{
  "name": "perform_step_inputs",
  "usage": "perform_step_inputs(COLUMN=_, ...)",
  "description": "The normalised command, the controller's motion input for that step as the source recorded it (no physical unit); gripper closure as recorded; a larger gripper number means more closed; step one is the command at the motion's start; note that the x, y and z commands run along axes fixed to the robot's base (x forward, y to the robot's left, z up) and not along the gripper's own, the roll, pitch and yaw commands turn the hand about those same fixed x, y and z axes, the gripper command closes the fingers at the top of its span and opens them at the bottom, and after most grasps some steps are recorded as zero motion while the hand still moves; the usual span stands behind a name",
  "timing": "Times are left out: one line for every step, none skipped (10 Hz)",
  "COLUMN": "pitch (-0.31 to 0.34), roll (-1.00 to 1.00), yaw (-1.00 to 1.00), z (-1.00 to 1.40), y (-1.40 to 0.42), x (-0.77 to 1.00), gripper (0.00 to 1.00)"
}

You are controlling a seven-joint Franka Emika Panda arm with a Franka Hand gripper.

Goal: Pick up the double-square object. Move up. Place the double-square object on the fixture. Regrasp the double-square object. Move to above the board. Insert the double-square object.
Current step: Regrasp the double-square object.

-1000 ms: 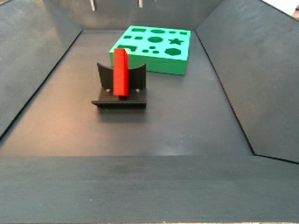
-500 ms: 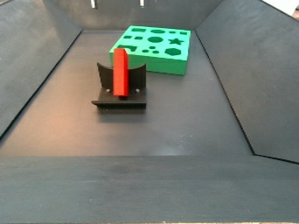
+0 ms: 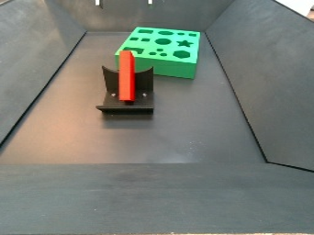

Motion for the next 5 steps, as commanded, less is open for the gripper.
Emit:
perform_step_inputs(pitch=0.217, roll=1.0, yaw=0.15, z=-0.03, y=-0.05, x=0.15, gripper=0.0)
perform_step_inputs(pitch=0.228, roll=0.92, yaw=0.2, z=-0.03, y=-0.05, x=0.17, gripper=0.0)
perform_step_inputs(pitch=0.195, roll=0.68, yaw=0.23, z=-0.03, y=-0.05, x=0.2, gripper=0.0)
perform_step_inputs(pitch=0.163, roll=0.51, yaw=0.25, z=-0.03, y=-0.05, x=0.23, gripper=0.0)
perform_step_inputs(pitch=0.141, roll=0.4, yaw=0.25, z=-0.03, y=-0.05, x=0.24, gripper=0.0)
